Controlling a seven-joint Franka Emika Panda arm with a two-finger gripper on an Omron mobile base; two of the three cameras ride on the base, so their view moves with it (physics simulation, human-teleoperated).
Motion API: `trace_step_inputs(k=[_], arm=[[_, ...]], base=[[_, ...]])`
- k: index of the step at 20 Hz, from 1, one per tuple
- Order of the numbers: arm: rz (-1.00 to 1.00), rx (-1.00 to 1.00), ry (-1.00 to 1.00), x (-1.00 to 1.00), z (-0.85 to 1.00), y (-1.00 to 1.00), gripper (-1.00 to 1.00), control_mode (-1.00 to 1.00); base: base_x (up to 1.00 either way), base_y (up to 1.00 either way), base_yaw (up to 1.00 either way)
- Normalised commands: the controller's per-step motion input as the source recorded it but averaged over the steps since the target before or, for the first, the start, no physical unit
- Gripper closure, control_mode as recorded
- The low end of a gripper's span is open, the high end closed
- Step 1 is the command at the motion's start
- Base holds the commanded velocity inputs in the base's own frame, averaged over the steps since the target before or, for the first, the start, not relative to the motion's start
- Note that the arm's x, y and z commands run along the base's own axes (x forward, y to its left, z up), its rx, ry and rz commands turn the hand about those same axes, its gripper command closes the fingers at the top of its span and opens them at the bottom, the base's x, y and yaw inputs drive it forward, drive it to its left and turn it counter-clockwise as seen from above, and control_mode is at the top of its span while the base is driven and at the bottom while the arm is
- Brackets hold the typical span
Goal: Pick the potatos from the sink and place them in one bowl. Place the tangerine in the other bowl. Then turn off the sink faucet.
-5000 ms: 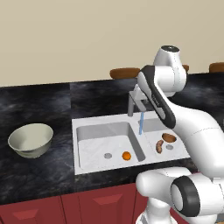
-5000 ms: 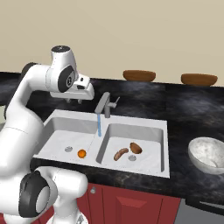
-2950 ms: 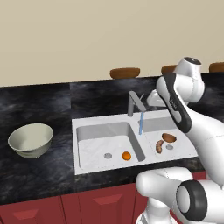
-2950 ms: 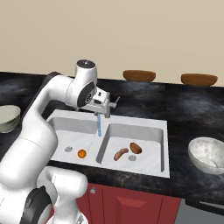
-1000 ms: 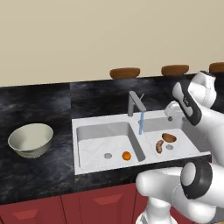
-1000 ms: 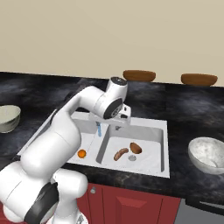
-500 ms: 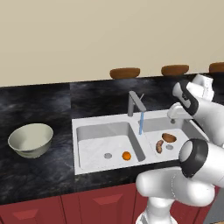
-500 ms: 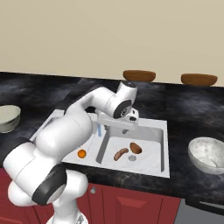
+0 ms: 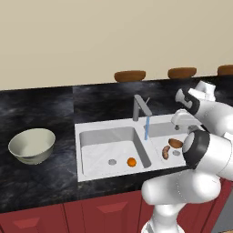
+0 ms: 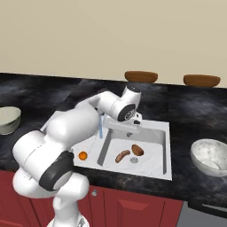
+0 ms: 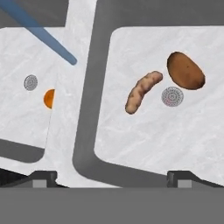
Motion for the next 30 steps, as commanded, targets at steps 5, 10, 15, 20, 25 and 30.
trace_step_inputs(k=[5,10,15,20,25,30], arm=[[0.04,0.0,0.04,0.33,-0.25,-0.39,-1.0,-1.0],[0.01,-0.04,0.06,0.07,-0.07,-0.13,-1.0,-1.0],[0.03,-0.05,0.0,0.01,-0.37,-0.09,-1.0,-1.0],[0.08,0.0,-0.03,0.0,-0.28,0.0,-1.0,-1.0],[0.02,0.0,-0.07,0.0,-0.29,0.0,-1.0,-1.0],[-0.03,0.01,0.0,0.0,-0.2,0.14,-1.0,-1.0]], base=[[0.0,0.0,0.0],[0.0,0.0,0.0],[0.0,0.0,0.0],[0.0,0.0,0.0],[0.0,0.0,0.0],[0.0,0.0,0.0]])
